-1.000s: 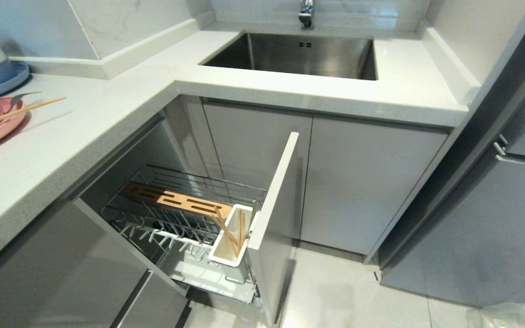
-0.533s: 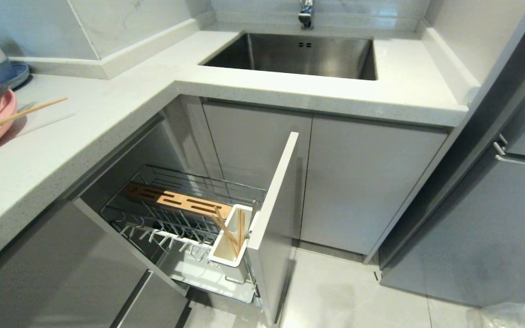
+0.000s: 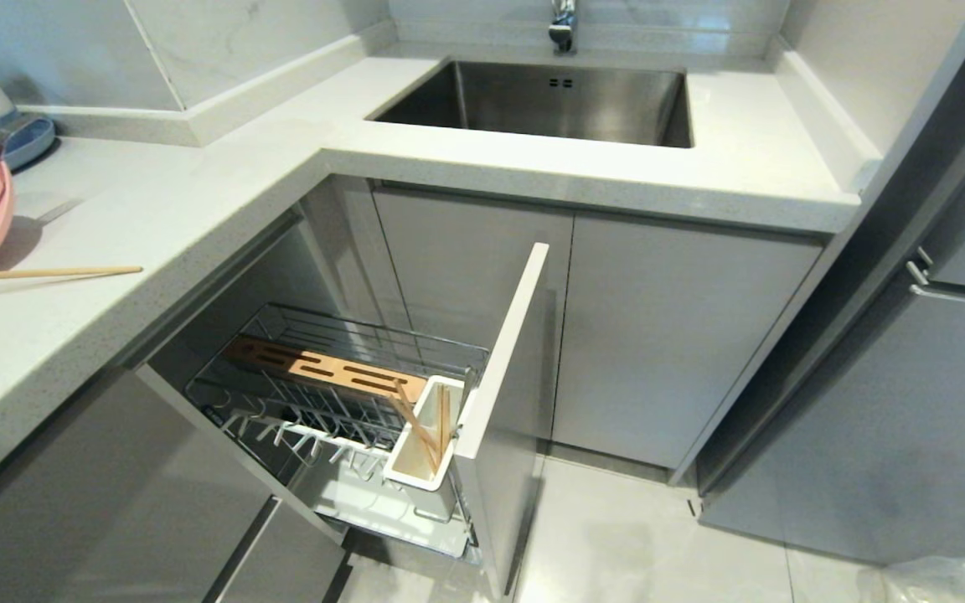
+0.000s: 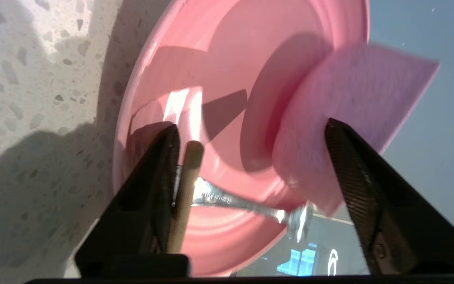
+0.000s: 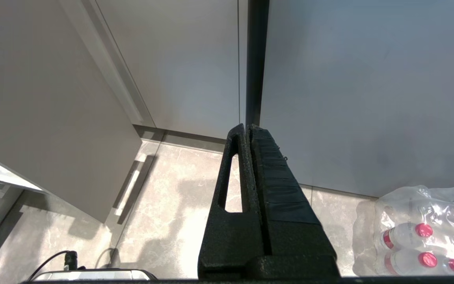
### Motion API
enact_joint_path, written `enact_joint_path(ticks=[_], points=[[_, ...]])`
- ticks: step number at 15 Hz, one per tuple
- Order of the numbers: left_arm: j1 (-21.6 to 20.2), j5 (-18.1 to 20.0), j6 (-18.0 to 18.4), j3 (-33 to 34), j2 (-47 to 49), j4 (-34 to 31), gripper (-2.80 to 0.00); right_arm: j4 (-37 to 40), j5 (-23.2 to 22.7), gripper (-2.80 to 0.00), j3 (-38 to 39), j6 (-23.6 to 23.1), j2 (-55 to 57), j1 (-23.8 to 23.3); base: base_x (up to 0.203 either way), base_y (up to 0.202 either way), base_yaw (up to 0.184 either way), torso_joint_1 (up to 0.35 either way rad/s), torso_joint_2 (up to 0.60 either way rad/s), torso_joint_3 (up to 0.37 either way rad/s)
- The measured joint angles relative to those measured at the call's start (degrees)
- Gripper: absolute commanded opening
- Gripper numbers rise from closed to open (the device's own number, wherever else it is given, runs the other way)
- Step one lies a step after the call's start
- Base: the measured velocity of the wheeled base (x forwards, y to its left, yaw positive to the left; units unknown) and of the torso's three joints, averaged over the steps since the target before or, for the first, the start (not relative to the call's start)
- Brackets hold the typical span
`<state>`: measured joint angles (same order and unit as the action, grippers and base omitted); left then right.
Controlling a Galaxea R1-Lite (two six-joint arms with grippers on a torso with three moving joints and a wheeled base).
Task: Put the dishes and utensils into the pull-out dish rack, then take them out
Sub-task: Close the cupboard
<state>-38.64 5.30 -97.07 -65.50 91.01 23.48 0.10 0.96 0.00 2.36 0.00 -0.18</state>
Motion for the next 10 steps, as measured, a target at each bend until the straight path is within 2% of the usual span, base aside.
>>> enact_joint_path(ticks=[10], points=[[-3.98,-1.7,0.11,-0.05,-2.03,0.16,0.0,0.0,0.0,-2.8,0.0,0.0,0.0,0.0,0.0,0.0,0.0,0.0,0.0,0.0]])
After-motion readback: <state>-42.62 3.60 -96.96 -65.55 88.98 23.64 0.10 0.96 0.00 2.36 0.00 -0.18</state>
